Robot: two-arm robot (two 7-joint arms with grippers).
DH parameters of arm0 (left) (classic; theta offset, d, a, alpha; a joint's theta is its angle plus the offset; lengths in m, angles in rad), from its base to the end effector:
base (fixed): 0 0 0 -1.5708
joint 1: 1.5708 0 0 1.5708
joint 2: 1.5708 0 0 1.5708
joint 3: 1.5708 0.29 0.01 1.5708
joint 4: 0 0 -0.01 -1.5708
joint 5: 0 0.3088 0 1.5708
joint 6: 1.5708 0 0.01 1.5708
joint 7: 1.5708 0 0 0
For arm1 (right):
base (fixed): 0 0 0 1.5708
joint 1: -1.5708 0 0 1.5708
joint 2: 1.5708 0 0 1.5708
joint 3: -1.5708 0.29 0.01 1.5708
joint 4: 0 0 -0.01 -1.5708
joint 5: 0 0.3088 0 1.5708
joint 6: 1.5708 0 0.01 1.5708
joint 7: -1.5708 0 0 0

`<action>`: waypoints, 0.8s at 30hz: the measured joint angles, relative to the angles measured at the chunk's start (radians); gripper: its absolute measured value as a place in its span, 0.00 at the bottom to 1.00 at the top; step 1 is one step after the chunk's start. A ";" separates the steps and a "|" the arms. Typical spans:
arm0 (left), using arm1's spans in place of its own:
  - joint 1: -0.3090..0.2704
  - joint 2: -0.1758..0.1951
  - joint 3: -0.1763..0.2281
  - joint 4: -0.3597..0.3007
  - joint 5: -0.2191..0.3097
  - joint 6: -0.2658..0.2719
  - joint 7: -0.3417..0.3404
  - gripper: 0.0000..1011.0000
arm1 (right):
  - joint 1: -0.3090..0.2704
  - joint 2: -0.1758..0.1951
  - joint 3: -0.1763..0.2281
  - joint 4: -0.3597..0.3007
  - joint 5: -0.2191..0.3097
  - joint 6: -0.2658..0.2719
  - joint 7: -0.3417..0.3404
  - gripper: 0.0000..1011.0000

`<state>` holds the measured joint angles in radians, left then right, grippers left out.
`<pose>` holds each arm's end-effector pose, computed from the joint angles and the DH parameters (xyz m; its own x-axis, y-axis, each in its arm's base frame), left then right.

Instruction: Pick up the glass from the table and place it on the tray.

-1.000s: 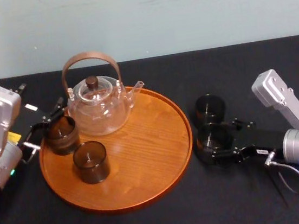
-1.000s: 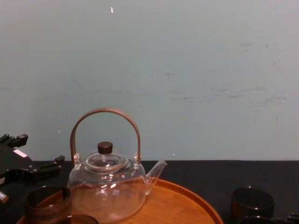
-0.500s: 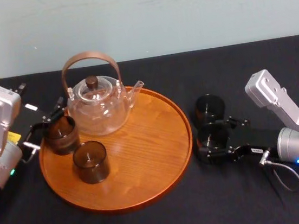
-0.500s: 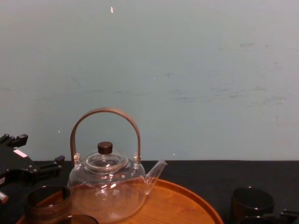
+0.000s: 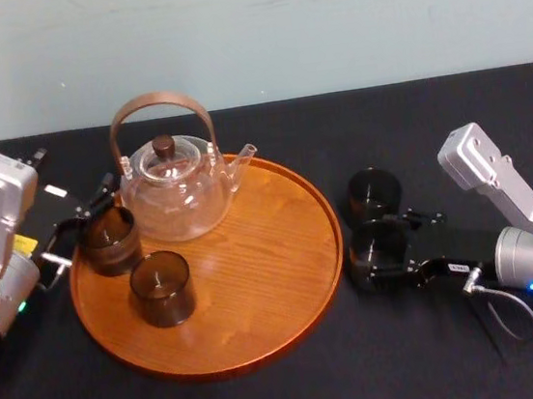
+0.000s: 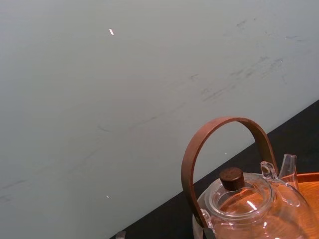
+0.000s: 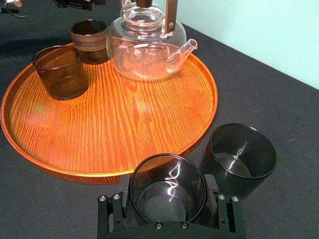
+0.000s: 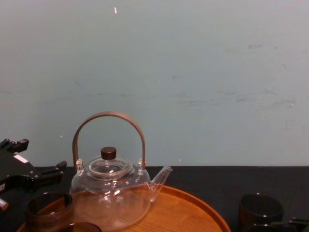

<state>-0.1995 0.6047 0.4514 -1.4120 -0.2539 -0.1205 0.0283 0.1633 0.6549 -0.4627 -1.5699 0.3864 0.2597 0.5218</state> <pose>0.3581 0.0827 -0.3023 0.2923 0.8803 0.3738 -0.9553 0.2873 0.0703 0.3432 -0.0674 -0.2778 0.7693 -0.6367 0.0528 0.5873 0.6722 -0.4508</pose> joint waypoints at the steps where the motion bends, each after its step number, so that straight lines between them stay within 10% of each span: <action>1: 0.000 0.000 0.000 0.000 0.000 0.000 0.000 0.99 | 0.000 0.000 0.000 0.000 0.000 0.000 0.000 0.89; 24: 0.000 0.000 0.000 0.000 0.000 0.000 0.000 0.99 | -0.019 0.044 0.022 -0.048 0.036 -0.017 0.048 0.89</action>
<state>-0.1995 0.6047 0.4514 -1.4120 -0.2539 -0.1205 0.0283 0.1438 0.6991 -0.4407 -1.6177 0.4221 0.2430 0.5701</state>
